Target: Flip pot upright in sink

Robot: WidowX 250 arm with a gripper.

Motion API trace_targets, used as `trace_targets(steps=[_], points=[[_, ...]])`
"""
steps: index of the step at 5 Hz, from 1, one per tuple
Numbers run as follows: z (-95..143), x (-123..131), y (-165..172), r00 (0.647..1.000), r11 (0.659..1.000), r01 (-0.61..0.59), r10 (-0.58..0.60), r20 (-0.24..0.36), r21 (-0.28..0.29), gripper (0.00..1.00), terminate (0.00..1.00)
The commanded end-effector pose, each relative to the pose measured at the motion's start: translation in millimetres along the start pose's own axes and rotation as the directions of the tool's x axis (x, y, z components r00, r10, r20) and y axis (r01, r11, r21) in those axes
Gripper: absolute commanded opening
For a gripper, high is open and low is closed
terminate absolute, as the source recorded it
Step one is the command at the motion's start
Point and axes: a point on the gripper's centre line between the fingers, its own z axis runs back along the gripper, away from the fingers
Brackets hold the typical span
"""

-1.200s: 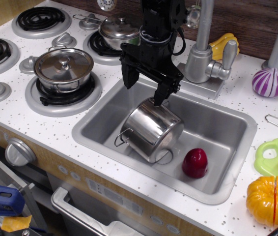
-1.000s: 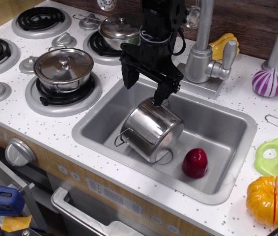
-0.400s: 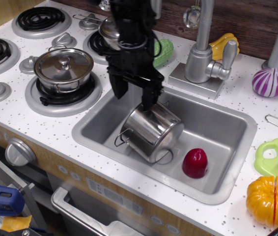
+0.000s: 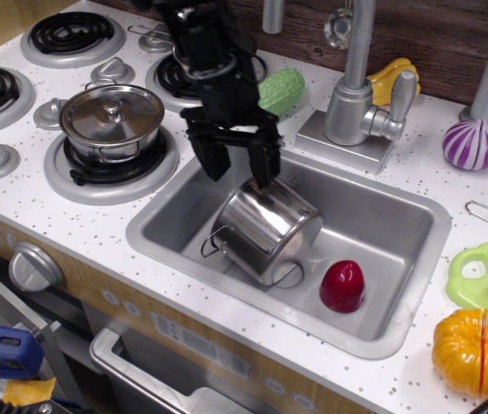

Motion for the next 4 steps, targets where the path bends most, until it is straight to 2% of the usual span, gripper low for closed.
trace_targets(steps=[1,2,4], points=[[9.4,5.8,-5.7,0.998,0.998,-0.014,0.018,0.067,-0.057,1.0,0.0],[5.0,2.7,-7.9,0.996,0.995,-0.03,0.038,0.083,-0.094,1.0,0.0],[-2.9,-5.4,-25.1,0.989,0.987,-0.086,0.1,0.105,-0.133,1.0,0.0]])
